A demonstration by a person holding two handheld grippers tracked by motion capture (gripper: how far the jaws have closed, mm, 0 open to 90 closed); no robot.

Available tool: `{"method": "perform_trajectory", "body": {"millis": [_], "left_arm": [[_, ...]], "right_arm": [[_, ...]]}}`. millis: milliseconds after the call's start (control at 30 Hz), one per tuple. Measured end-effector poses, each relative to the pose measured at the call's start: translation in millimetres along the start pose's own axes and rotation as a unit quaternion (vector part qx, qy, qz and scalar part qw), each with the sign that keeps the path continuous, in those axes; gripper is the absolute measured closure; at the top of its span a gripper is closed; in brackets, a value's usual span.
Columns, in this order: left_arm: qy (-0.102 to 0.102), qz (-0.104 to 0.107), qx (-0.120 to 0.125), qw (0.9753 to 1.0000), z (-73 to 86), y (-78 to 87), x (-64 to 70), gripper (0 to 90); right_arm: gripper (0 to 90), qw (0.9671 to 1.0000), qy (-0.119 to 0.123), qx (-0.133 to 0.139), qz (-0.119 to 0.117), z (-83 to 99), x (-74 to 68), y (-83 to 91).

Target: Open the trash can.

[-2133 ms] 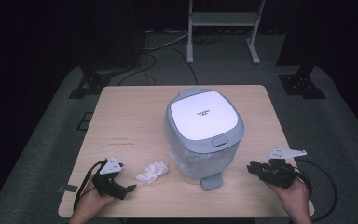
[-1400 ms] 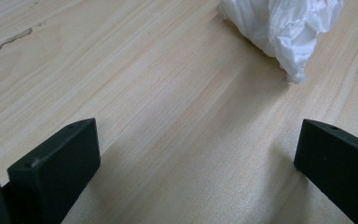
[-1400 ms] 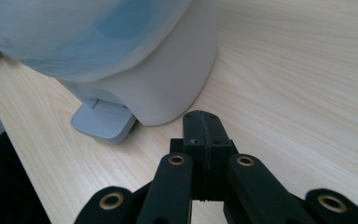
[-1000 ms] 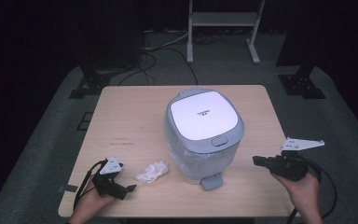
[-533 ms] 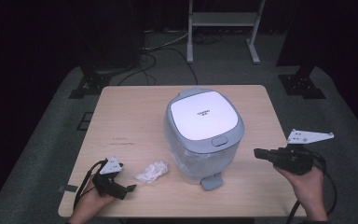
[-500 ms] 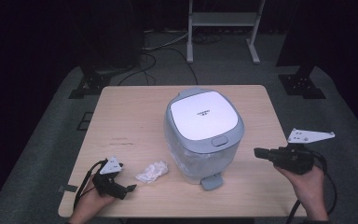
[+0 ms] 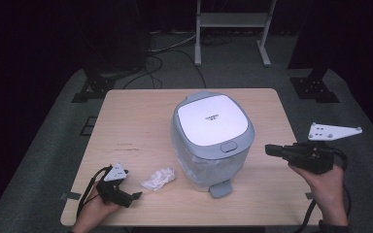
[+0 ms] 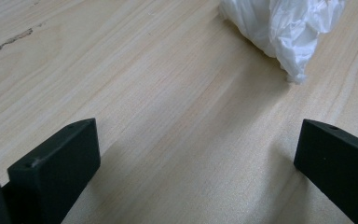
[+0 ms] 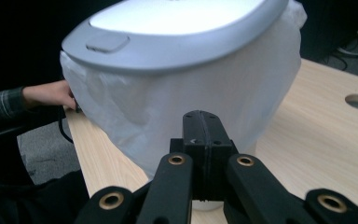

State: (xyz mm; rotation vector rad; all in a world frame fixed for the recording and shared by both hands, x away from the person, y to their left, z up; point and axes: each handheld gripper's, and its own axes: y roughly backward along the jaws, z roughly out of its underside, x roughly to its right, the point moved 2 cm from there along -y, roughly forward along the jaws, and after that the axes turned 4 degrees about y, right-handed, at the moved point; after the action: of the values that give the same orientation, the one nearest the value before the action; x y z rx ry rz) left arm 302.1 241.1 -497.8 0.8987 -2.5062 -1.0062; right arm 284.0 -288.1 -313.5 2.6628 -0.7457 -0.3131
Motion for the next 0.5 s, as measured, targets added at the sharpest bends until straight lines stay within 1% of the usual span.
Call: {"method": "perform_trajectory", "body": {"millis": [267,500], "left_arm": [[0.000,0.000,0.000,1.0000,0.0,0.0,0.0,0.0],[0.000,0.000,0.000,1.0000,0.0,0.0,0.0,0.0]], "right_arm": [[89.9,0.9992,0.013,0.028,-0.027,-16.4,-7.6,3.4],[89.8,0.9972,0.027,0.048,-0.051,-30.7,-14.9,2.5]]}}
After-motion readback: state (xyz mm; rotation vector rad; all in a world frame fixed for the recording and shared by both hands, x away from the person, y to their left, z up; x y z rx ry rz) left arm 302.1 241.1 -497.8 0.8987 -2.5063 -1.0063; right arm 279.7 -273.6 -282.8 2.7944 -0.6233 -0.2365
